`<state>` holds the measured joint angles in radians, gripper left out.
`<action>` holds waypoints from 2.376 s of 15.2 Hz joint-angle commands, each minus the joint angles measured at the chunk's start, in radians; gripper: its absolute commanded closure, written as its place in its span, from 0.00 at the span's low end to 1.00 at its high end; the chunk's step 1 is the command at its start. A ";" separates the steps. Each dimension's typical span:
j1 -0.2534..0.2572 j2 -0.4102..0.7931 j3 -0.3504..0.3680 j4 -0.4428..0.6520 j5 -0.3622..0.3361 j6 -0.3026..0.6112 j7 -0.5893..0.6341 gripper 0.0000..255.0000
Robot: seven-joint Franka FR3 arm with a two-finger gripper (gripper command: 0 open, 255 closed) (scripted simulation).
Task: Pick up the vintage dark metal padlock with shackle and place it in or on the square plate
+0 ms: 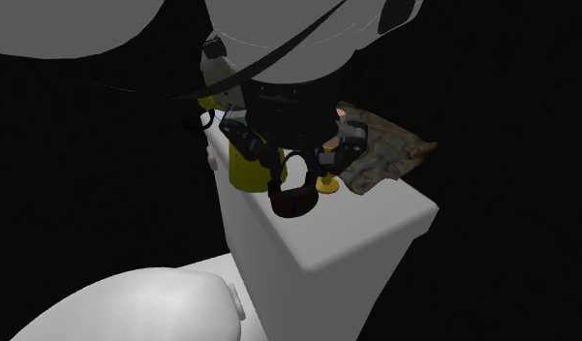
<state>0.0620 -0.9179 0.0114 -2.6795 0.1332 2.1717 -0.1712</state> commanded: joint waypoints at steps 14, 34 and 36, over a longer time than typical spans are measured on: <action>-0.005 0.028 -0.004 0.203 -0.013 -0.174 0.018 1.00; 0.002 0.641 0.185 0.730 -0.046 -0.071 0.218 1.00; 0.002 0.720 0.206 0.813 -0.070 -0.075 0.249 1.00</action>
<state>0.0670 -0.2379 0.2139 -1.9147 0.0726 2.1079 0.0715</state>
